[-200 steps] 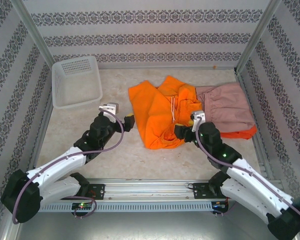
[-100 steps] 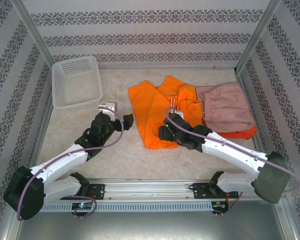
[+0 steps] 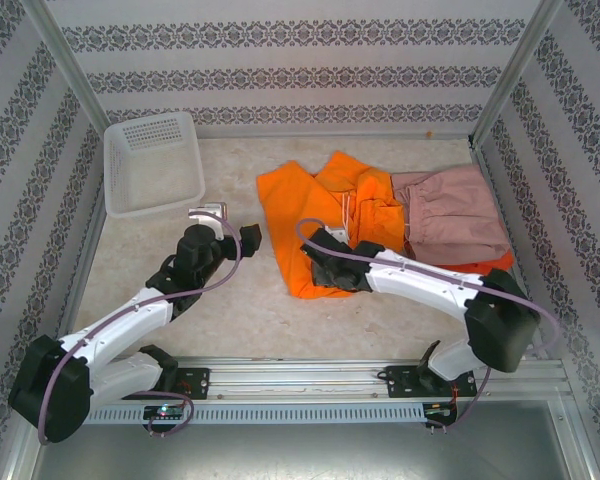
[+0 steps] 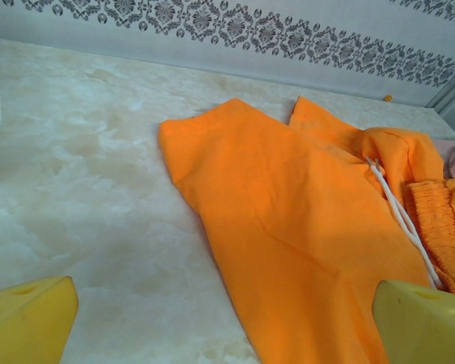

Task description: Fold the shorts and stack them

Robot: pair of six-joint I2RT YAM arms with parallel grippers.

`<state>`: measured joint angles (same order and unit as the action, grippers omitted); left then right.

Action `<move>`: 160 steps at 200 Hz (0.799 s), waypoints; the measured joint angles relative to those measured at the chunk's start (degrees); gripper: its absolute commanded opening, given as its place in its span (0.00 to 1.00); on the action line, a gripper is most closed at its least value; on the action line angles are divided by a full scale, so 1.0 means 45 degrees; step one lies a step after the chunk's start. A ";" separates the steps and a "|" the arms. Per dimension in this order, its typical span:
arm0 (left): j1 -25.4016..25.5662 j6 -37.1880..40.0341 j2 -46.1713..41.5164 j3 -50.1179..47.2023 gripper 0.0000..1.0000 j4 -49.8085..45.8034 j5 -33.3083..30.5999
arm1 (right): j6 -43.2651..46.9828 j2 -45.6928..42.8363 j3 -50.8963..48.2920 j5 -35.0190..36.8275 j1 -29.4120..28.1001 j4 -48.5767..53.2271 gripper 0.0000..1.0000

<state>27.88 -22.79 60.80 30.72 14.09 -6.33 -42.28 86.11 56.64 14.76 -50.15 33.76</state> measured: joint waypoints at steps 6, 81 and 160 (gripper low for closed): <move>-0.0034 -0.0015 -0.0039 -0.0034 1.00 -0.0005 0.0029 | 0.0083 0.0272 0.0097 -0.0019 0.0000 -0.0015 0.38; -0.0413 -0.0141 -0.0452 -0.0291 1.00 -0.0107 0.0155 | 0.1690 0.1705 0.1676 -0.0481 0.0665 0.0262 0.00; -0.0811 -0.0389 -0.1035 -0.0335 1.00 -0.0301 0.0301 | 0.6436 0.5056 1.2191 -0.1778 0.3959 0.1331 0.00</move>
<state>24.23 -24.53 56.14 29.21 12.73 -4.97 -13.32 108.86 111.50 6.76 -32.34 39.75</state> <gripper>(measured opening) 0.998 0.052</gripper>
